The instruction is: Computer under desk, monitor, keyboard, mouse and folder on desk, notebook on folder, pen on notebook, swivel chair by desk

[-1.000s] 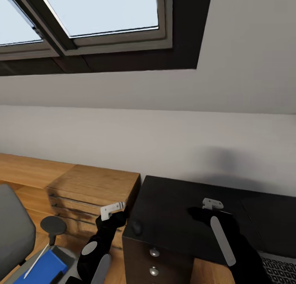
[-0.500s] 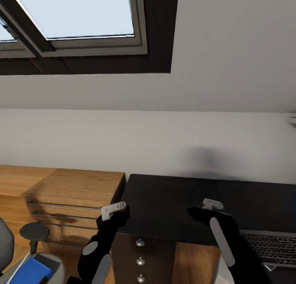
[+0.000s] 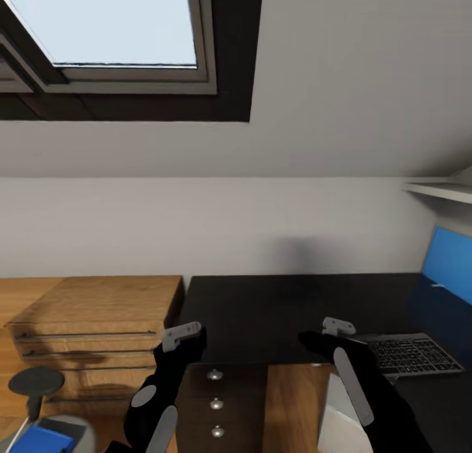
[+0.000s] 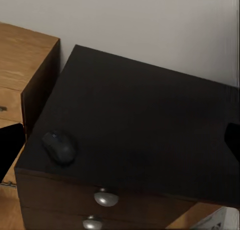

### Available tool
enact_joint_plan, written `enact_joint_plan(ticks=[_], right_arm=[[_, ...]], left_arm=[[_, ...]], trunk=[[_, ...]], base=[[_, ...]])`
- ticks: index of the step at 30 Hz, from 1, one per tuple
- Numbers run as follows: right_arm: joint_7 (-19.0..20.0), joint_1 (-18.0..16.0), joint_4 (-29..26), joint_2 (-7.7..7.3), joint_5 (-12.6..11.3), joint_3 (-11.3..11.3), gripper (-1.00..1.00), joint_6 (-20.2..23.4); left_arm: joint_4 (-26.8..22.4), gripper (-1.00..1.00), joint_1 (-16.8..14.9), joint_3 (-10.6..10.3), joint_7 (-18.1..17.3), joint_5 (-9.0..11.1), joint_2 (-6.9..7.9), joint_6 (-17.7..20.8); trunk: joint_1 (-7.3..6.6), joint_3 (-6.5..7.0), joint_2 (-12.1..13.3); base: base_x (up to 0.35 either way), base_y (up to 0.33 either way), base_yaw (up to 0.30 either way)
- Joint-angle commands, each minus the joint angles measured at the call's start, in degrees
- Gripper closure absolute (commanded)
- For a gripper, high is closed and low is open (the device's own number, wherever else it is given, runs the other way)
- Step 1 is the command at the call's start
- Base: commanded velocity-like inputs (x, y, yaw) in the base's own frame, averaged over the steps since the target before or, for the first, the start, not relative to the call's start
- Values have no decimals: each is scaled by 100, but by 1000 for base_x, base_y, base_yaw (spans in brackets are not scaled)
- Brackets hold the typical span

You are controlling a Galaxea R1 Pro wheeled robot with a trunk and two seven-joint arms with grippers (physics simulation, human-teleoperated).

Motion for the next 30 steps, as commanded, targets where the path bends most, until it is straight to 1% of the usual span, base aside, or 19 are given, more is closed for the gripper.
enact_joint_plan(ticks=[1,6,7,9,13,20,23,30], right_arm=[[-49,-5,-5,-2,-59,5,-100,17],[-54,-1,2,0,-58,38,-100,17],[-54,2,8,-1,-59,113,-100,17],[-51,3,75,-2,-55,156,-100,12],[-49,3,185,-2,-47,181,-100,9],[-49,3,224,-2,-49,213,-100,10],[-48,3,101,5,-69,252,-100,23],[-48,3,44,1,-84,256,-100,34]], left_arm=[[-9,-100,-5,-7,49,55,1,15],[-9,-100,-5,-7,49,54,1,15],[-9,-100,-5,-7,49,56,1,17],[-9,-100,-5,-7,49,55,1,17],[-9,-100,-5,-7,49,55,1,16],[-9,-100,-5,-7,49,55,1,22],[-9,-100,-5,-7,49,55,1,24],[-9,-100,-5,-7,49,54,1,24]], trunk=[[1,-6,-7],[1,2,-7],[1,3,-7],[1,3,-7],[1,3,-7],[1,3,-7],[1,3,-7],[1,3,-7]], base=[[-26,25,-264],[-5,4,-109],[-1,1,-22],[-1,1,-13],[0,0,-5],[0,0,-1],[0,0,0],[0,0,0]])
